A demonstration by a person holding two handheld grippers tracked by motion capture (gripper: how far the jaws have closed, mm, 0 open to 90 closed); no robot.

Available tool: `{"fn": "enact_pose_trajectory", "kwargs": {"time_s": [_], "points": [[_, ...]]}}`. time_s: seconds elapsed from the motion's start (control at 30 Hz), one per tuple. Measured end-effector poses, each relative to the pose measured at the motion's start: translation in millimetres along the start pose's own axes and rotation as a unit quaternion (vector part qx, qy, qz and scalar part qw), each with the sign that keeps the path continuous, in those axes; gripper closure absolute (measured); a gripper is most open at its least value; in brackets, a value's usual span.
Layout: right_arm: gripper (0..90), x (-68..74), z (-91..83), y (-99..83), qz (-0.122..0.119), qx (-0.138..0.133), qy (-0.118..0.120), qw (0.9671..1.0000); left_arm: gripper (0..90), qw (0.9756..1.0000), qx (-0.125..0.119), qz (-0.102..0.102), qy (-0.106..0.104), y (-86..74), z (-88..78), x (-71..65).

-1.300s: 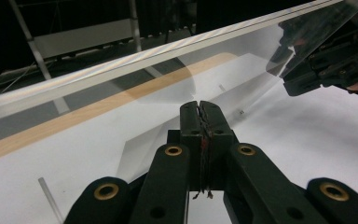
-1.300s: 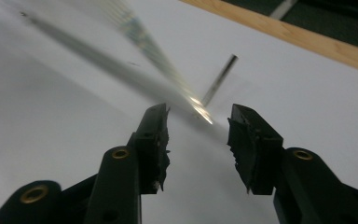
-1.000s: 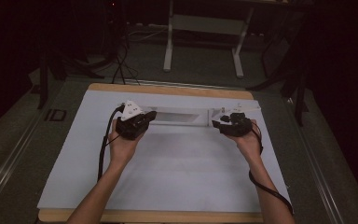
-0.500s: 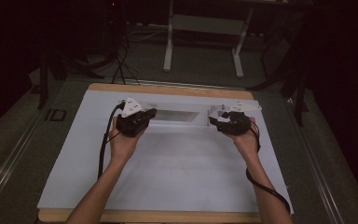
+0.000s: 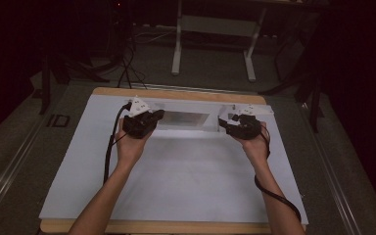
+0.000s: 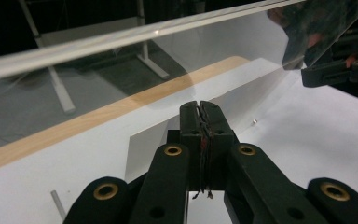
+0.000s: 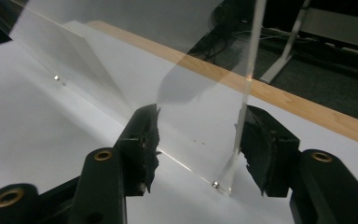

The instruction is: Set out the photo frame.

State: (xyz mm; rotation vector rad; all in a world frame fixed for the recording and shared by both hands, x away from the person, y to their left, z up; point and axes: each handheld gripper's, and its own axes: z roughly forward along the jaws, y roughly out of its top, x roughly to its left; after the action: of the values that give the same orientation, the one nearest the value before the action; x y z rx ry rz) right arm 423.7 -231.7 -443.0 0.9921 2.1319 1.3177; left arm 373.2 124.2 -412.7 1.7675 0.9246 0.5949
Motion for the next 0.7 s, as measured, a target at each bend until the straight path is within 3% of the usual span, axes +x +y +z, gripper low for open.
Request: {"fn": "enact_pose_trajectory", "kwargs": {"time_s": [0.3, 0.53, 0.7], "points": [[48.8, -0.7, 4.5, 2.0, 0.013, -0.005, -0.010, 0.9998, 81.7, 0.9999, -0.007, -0.015, 0.000, 0.0, -5.9, 7.3], [48.7, -2.4, 8.5, 5.7, 0.026, -0.005, -0.018, 0.9995, 76.4, 0.9997, -0.015, -0.016, 0.014, -2.1, -19.2, 15.2], [48.7, -3.6, 10.3, 7.4, 0.029, -0.004, -0.021, 0.9994, 68.4, 0.9989, -0.020, -0.036, 0.024, -10.2, -27.5, 27.6]]}}
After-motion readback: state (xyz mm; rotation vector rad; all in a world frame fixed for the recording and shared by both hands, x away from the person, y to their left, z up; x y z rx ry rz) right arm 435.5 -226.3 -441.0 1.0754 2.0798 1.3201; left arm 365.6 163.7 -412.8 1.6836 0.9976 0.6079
